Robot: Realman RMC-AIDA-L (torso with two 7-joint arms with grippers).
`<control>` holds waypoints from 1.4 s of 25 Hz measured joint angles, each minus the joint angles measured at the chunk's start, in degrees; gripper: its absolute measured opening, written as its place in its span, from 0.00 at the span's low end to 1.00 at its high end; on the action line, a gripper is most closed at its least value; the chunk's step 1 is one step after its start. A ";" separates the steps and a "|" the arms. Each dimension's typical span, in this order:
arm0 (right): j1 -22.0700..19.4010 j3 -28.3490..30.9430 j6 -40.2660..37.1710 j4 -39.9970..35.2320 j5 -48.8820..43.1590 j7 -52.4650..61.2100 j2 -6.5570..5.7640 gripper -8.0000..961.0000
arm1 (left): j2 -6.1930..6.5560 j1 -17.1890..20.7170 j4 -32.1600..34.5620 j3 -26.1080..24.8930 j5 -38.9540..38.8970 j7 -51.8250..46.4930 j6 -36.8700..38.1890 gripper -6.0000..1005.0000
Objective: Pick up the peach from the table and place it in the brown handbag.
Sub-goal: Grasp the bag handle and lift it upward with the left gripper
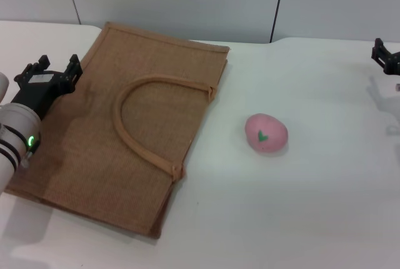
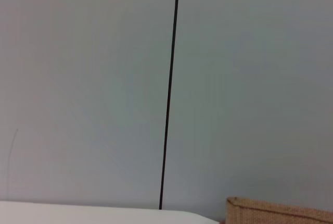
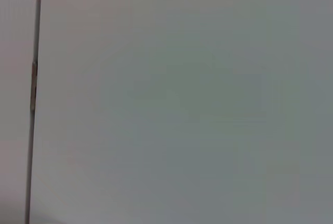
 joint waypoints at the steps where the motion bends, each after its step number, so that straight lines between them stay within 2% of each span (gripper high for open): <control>1: 0.02 -0.04 0.00 0.00 0.00 0.00 0.00 0.85 | 0.00 0.00 0.00 0.00 0.00 0.00 -0.04 0.66; 11: 0.33 -0.13 0.00 -0.01 0.00 0.00 0.00 0.85 | 0.11 0.17 0.02 0.62 0.74 -3.98 -1.27 0.66; 17: 0.22 -0.21 2.00 -0.14 0.00 0.00 -0.04 0.85 | 1.03 0.48 2.40 6.58 7.84 -14.28 -5.51 0.66; 19: 0.55 -0.21 3.93 -0.20 -0.22 0.00 -0.19 0.85 | 1.78 0.57 4.09 9.22 10.64 -18.15 -4.90 0.66; 20: 0.78 -0.21 5.26 -0.35 -0.84 -0.05 -0.25 0.85 | 3.09 0.60 5.11 11.62 13.70 -23.57 -4.26 0.66; 21: 0.78 -0.21 5.26 -0.35 -0.84 -0.05 -0.25 0.85 | 3.09 0.60 5.11 11.62 13.70 -23.57 -4.26 0.66; 24: 0.87 -0.21 5.78 -0.46 -1.44 -0.08 -0.28 0.85 | 5.23 0.86 6.34 13.79 18.04 -30.44 -4.09 0.66; 26: 0.87 -0.21 5.79 -0.50 -1.50 -0.09 -0.28 0.85 | 6.14 1.43 7.68 14.03 21.55 -33.14 -4.01 0.66; 29: 0.87 -0.21 5.81 -0.56 -1.86 -0.11 -0.27 0.85 | 7.32 2.51 10.92 14.07 28.80 -38.11 -3.48 0.62; 31: 0.86 -0.21 5.81 -0.74 -2.27 -0.12 -0.26 0.85 | 8.24 3.31 15.02 14.08 36.28 -44.55 -2.65 0.62; 35: 0.85 -0.21 5.86 -1.04 -2.38 -0.14 -0.26 0.85 | 8.78 4.65 22.88 13.64 49.16 -55.30 -1.64 0.61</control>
